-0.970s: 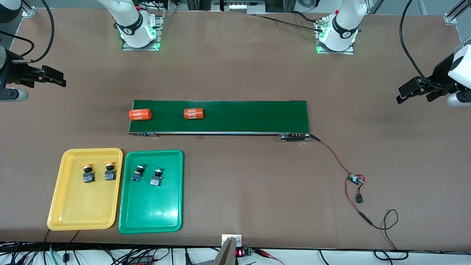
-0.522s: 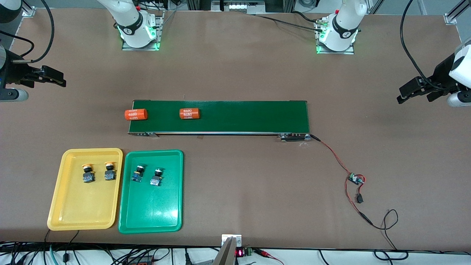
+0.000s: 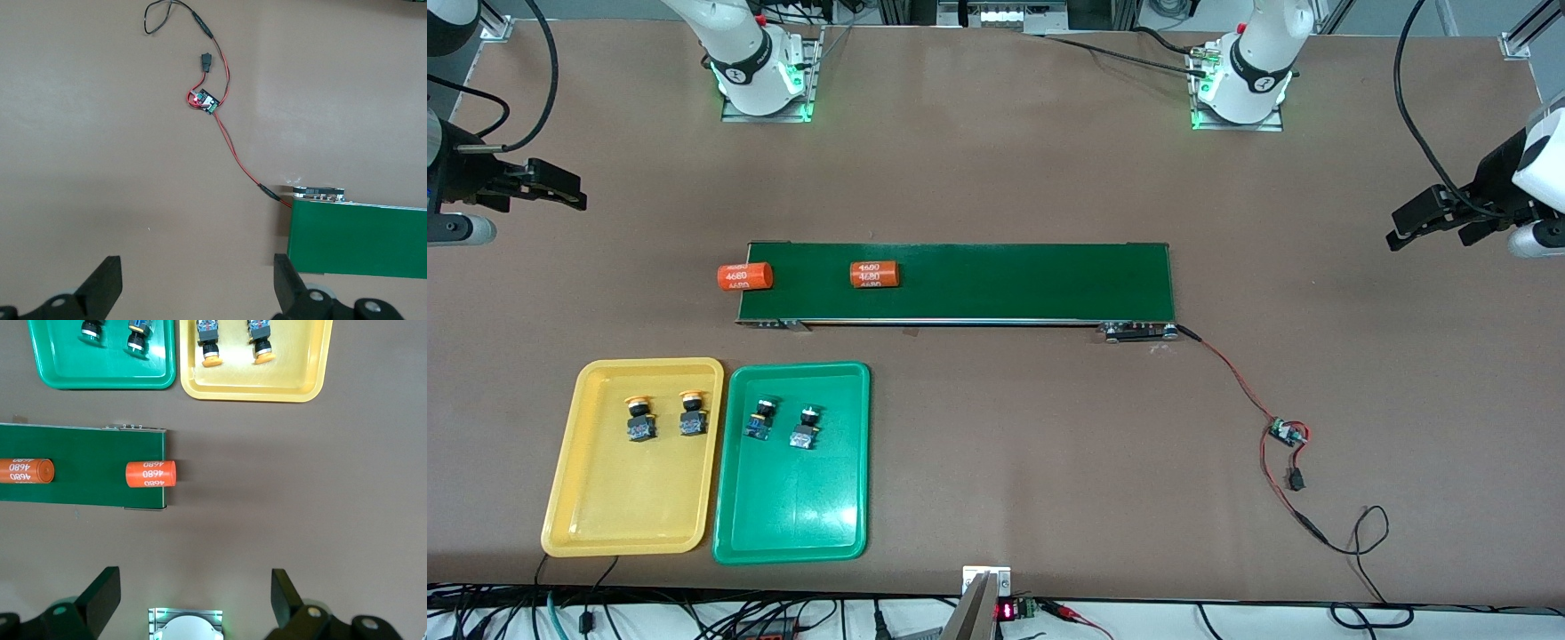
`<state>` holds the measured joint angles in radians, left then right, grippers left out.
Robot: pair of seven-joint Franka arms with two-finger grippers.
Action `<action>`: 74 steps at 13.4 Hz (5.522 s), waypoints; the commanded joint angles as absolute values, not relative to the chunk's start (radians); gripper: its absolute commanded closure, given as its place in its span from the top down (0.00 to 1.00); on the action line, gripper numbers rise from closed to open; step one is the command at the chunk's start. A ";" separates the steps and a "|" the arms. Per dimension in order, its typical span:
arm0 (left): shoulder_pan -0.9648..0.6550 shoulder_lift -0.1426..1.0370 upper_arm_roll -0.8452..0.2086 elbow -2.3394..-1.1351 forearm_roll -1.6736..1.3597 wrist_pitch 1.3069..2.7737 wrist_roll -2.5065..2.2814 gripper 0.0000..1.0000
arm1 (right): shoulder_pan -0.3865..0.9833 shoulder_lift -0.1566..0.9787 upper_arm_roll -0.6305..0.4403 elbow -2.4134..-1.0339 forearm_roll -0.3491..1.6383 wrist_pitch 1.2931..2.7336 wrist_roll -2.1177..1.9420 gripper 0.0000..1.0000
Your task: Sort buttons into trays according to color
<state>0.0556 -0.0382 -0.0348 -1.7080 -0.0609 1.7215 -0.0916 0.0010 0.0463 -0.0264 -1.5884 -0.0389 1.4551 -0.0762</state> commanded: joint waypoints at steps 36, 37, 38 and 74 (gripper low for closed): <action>0.098 -0.051 -0.035 -1.717 -0.055 1.704 -0.074 1.00 | -0.008 0.054 -0.025 -1.577 -0.035 1.454 -0.071 1.00; 0.098 -0.051 -0.037 -1.717 -0.054 1.704 -0.074 1.00 | -0.008 0.054 -0.025 -1.577 -0.035 1.454 -0.071 1.00; 0.098 -0.051 -0.040 -1.717 -0.054 1.703 -0.074 1.00 | -0.008 0.052 -0.025 -1.577 -0.035 1.454 -0.071 1.00; 0.101 -0.057 -0.045 -1.712 -0.055 1.634 0.009 1.00 | -0.008 0.054 -0.025 -1.578 -0.035 1.454 -0.071 1.00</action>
